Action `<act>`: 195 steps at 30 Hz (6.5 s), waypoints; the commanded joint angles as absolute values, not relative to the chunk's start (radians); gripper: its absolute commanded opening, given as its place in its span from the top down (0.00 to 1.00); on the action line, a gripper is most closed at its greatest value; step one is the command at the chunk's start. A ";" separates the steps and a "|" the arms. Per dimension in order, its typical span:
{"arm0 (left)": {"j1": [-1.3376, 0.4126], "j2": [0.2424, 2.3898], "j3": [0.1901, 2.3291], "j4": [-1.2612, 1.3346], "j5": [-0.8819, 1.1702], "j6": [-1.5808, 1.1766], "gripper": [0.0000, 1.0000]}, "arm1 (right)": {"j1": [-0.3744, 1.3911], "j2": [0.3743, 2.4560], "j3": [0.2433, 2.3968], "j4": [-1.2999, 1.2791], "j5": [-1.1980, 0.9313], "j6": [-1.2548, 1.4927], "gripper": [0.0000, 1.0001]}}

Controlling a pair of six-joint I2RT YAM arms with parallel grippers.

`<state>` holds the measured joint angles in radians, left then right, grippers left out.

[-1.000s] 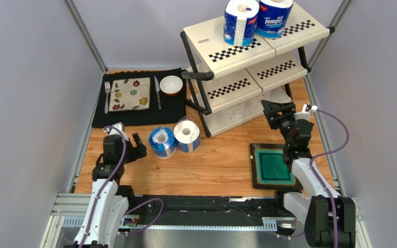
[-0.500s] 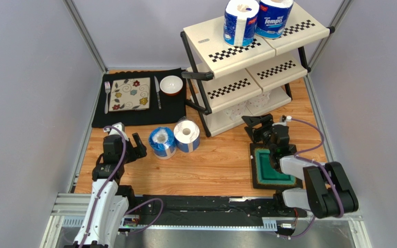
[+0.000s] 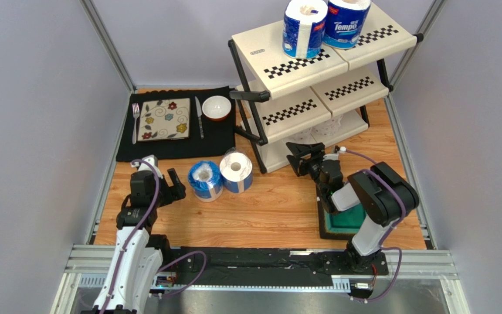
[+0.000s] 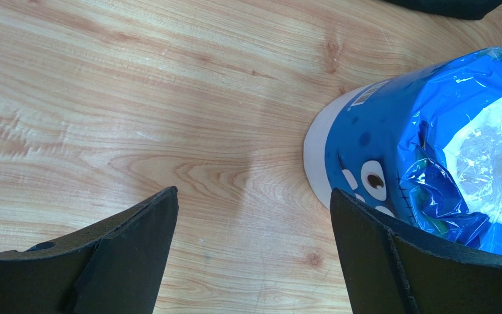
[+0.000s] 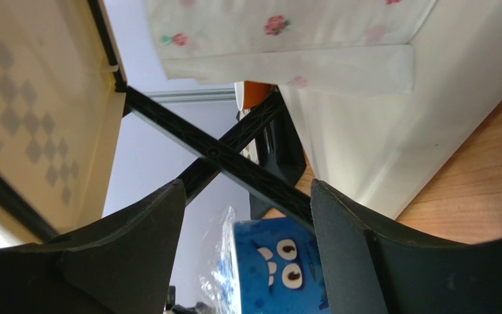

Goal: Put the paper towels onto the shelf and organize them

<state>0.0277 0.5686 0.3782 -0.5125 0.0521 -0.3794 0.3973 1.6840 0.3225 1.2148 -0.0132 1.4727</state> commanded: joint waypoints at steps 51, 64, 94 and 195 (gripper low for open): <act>0.026 0.574 0.374 -0.483 0.067 -0.364 0.05 | 0.466 1.971 0.574 1.505 0.472 1.503 0.27; 0.028 0.577 0.376 -0.483 0.066 -0.364 0.05 | 0.431 1.964 0.578 1.505 0.417 1.463 0.26; 0.028 0.569 0.376 -0.486 0.055 -0.364 0.05 | 0.624 0.999 0.409 0.428 0.139 1.016 0.00; 0.026 0.566 0.376 -0.488 0.058 -0.365 0.05 | 1.190 1.847 1.235 -0.495 1.046 1.523 0.66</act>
